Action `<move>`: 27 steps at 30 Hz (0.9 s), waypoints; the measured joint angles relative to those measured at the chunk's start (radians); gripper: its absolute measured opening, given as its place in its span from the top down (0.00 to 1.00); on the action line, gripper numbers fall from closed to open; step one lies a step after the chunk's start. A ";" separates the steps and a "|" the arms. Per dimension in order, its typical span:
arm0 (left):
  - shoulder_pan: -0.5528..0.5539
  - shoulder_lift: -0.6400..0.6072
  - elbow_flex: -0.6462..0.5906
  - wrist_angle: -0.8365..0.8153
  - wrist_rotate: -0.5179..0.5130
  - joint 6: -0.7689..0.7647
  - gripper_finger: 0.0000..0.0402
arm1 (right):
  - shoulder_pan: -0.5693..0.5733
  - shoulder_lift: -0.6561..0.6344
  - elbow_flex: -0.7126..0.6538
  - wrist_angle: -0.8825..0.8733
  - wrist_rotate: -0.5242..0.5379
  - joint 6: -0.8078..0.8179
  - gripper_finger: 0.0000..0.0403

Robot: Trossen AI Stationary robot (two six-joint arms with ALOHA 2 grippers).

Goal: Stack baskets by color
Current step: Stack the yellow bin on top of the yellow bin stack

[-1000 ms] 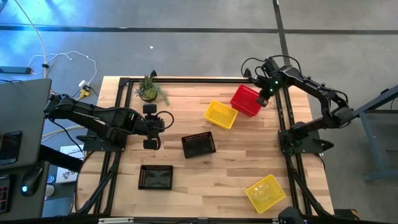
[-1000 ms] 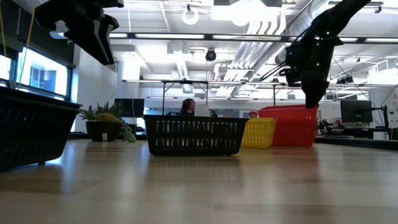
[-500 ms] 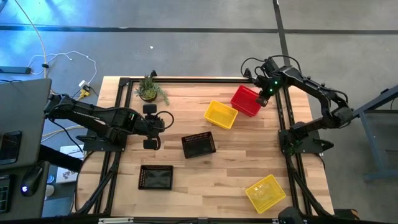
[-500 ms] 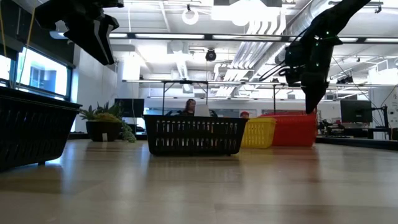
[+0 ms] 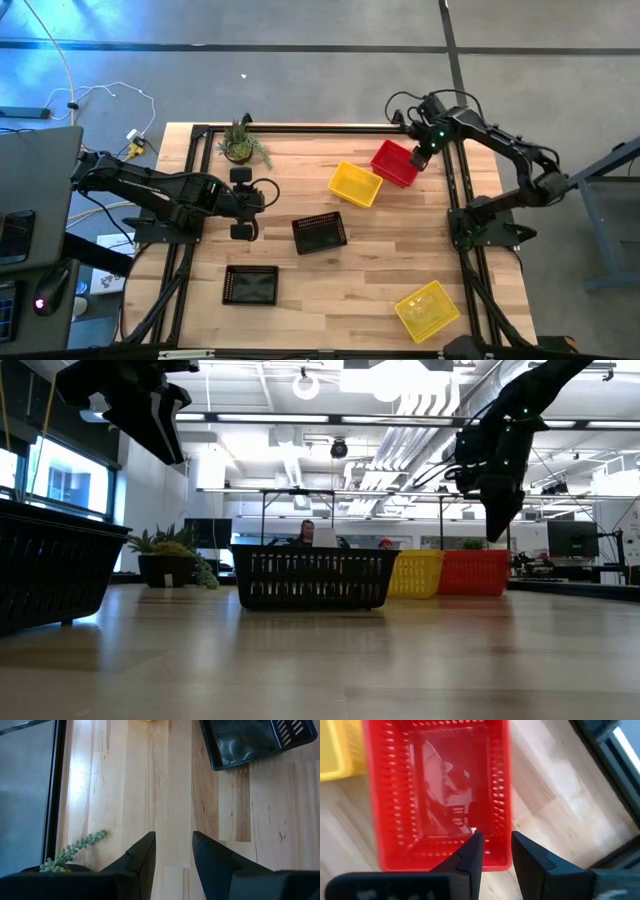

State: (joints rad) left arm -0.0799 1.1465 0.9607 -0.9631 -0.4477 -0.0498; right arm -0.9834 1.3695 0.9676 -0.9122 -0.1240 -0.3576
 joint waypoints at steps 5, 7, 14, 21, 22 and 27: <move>0.000 0.000 0.000 0.000 0.000 0.000 0.71 | 0.090 -0.027 0.000 -0.007 0.009 0.036 0.78; 0.000 0.000 0.000 0.000 0.000 0.000 0.71 | 0.134 -0.044 0.000 -0.003 0.009 0.066 0.78; 0.000 0.000 0.000 0.000 0.000 -0.003 0.71 | 0.307 -0.077 0.001 0.012 0.022 0.185 0.78; 0.000 0.000 0.000 0.000 0.001 -0.037 0.71 | 0.482 -0.076 0.001 0.012 0.063 0.296 0.78; 0.000 0.000 0.000 0.000 0.002 -0.042 0.71 | 0.510 -0.077 0.001 0.011 0.063 0.311 0.78; 0.000 0.000 0.000 0.000 0.040 -0.045 0.71 | 0.652 -0.076 0.001 -0.034 0.062 0.388 0.78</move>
State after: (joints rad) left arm -0.0799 1.1465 0.9607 -0.9634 -0.4073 -0.0944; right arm -0.3313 1.2934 0.9688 -0.9457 -0.0616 0.0307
